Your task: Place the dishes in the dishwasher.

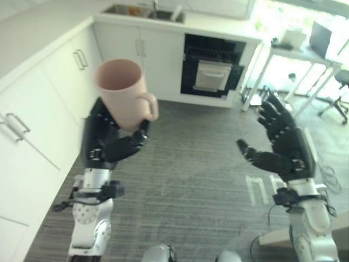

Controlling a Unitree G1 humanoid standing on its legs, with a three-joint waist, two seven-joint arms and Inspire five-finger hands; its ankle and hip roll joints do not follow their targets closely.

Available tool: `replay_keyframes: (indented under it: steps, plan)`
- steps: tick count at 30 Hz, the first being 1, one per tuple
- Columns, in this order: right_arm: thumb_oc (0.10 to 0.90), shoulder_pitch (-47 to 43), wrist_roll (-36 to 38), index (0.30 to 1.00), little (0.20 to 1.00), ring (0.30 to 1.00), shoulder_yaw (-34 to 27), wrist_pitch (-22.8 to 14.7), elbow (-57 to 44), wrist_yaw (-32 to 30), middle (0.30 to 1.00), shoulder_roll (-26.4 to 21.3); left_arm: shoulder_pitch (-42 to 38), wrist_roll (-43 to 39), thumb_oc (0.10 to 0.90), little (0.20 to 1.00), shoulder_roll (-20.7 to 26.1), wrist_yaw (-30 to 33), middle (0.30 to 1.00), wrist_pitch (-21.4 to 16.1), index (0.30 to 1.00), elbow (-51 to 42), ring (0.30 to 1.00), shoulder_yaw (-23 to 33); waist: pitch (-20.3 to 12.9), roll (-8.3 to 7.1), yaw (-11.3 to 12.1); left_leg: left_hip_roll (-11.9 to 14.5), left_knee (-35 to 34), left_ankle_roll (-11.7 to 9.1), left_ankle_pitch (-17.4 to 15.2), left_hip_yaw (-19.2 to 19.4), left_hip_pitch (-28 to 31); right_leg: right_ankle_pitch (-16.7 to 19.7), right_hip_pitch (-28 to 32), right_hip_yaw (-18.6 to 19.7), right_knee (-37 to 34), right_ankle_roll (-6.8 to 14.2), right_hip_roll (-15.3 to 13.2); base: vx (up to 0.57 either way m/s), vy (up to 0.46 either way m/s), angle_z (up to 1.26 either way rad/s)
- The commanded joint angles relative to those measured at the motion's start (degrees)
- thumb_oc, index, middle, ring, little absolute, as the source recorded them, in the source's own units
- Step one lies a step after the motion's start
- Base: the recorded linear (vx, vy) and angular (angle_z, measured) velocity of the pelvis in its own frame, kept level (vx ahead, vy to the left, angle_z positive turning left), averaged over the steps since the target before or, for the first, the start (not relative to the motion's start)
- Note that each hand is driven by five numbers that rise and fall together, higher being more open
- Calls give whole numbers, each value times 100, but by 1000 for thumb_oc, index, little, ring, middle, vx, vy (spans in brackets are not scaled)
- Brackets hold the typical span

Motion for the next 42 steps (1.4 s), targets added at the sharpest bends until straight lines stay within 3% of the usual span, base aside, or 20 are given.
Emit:
replay_keyframes:
  steps: [1,2,5,9,10,14,15,18,19,22,23,24,25,27,28,30,31,32,37,42]
  plan:
    - [800,-365,445,900,900,900,-621,-581,-314,-79,900,-286,-457,-46,400,300,232,-282,300,-366,300,-664,300,62,-114,-42,-152,157,-166,-441,-149,-699,-28,451,1058,-656,-2611,85,363,520,-416,43]
    - [800,-288,583,900,900,900,-671,-592,-316,27,900,-301,-363,-134,400,300,233,-370,300,-286,300,-665,300,102,32,-207,-384,-1,-166,-499,-396,-785,334,711,428,-393,-3213,262,79,530,-409,28]
    - [800,-260,468,900,900,900,-592,-659,-362,60,900,-210,-345,15,400,300,157,-304,300,-308,300,-698,300,8,118,-171,-600,-88,-166,-442,-688,-1004,657,915,-261,120,-3213,358,-117,396,-222,57]
    - [800,-421,305,900,900,900,-373,-641,-373,-66,900,-151,-230,160,400,300,139,-76,300,-435,300,-762,300,-69,-48,-227,-570,-227,-166,-443,-973,-1040,924,958,-224,132,-3213,432,-244,420,-283,37]
    - [800,-553,180,900,900,900,-278,-556,-367,-240,900,-173,-223,77,400,300,147,-78,300,-367,300,-750,300,-23,-236,-237,-587,-172,-166,-501,-1114,-1051,1151,952,-70,242,-3213,431,-151,504,-409,53]
    - [800,-589,172,900,900,900,-307,-570,-404,-294,900,-218,-173,9,400,300,114,-130,300,-346,300,-780,300,14,-377,-188,-641,23,-166,-666,-1219,-1005,1490,835,67,114,-3213,336,-77,320,-258,-14]
    - [800,-587,185,900,900,900,-333,-562,-413,-314,900,-241,-142,3,400,300,114,-128,300,-363,300,-798,300,24,-423,-157,-670,133,-166,-746,-1145,-949,1621,777,118,66,-3213,263,-18,353,-300,-24]
    - [800,-538,332,900,900,900,-421,-492,-397,-210,900,-328,-64,-46,400,300,98,-88,300,-367,300,-801,300,69,-537,-79,-719,339,-166,-1099,200,-857,2109,430,350,83,-3213,-78,332,347,-342,-22]
    - [800,-480,397,900,900,900,-463,-469,-400,-116,900,-371,-7,-95,400,300,62,-103,300,-373,300,-781,300,79,-513,-127,-710,426,582,-1273,870,-729,1917,258,565,143,-3213,-272,470,277,-363,-34]
    - [800,-421,519,900,900,900,-459,-460,-349,85,900,-366,149,-78,400,300,-29,-150,300,-360,300,-798,300,134,-429,-258,-569,414,2208,-1246,1034,-633,1037,55,908,37,-3213,-539,505,264,-319,-62]
    - [800,-413,487,900,900,900,-415,-471,-318,56,900,-362,153,-46,400,300,-47,-190,300,-358,300,-744,300,112,-327,-296,-469,409,2374,-1108,848,-624,493,-22,1095,-33,-3213,-581,510,237,-200,-81]
    - [800,-424,488,900,900,900,-386,-481,-307,18,900,-376,151,-33,400,300,-54,-215,300,-358,300,-725,300,94,-274,-295,-424,360,2259,-1029,736,-629,309,-58,1180,-32,-3213,-572,521,280,-103,-79]
    - [800,-485,533,900,900,900,-344,-499,-267,16,900,-376,202,-36,400,300,-53,-251,300,-393,300,-724,300,88,-201,-264,-361,309,1623,-909,630,-490,126,-159,1343,74,-3213,-518,586,273,-3,-78]
    - [800,-522,560,900,900,900,-324,-490,-259,70,900,-322,269,-49,400,300,-18,-273,300,-465,300,-700,300,102,-142,-142,-339,259,258,-880,767,-273,159,-279,1480,353,-3213,-406,771,311,77,-72]
    - [800,-514,550,900,900,900,-314,-483,-270,62,900,-313,269,-52,400,300,-8,-267,300,-476,300,-692,300,91,-131,-103,-326,235,-76,-903,856,-269,150,-314,1517,409,-3213,-383,820,304,111,-74]
    - [800,-455,487,900,900,900,-221,-416,-330,47,900,-313,294,-55,400,300,41,-165,300,-533,300,-642,300,10,-40,238,-207,498,-166,-1066,737,-550,-895,-567,1857,547,-3213,-325,1253,532,118,-76]
    - [800,-403,582,900,900,900,-219,-386,-357,102,900,-346,331,-6,400,300,3,-236,300,-579,300,-578,300,-23,-110,296,-96,691,-166,-1157,830,-555,-1440,-895,2283,661,-3213,-348,1420,789,97,-121]
    - [800,-405,655,900,900,900,-234,-368,-375,171,900,-382,329,-8,400,300,-7,-279,300,-571,300,-557,300,10,-168,290,-54,723,-166,-1106,798,-455,-1425,-1074,2444,702,-3213,-357,1426,725,81,-133]
    - [800,-305,644,900,900,900,-200,-355,-509,329,900,-224,243,77,400,300,47,-126,300,-605,300,-585,300,40,-314,262,-22,620,-166,-895,591,-542,-1129,-1232,2777,817,-3213,-219,1323,416,134,-58]
    - [800,-343,466,900,900,900,-179,-387,-526,260,900,-71,74,88,400,300,92,-203,300,-497,300,-657,300,-5,-490,79,6,301,-166,-608,366,-638,-948,-651,2834,779,-3213,23,1163,290,109,10]
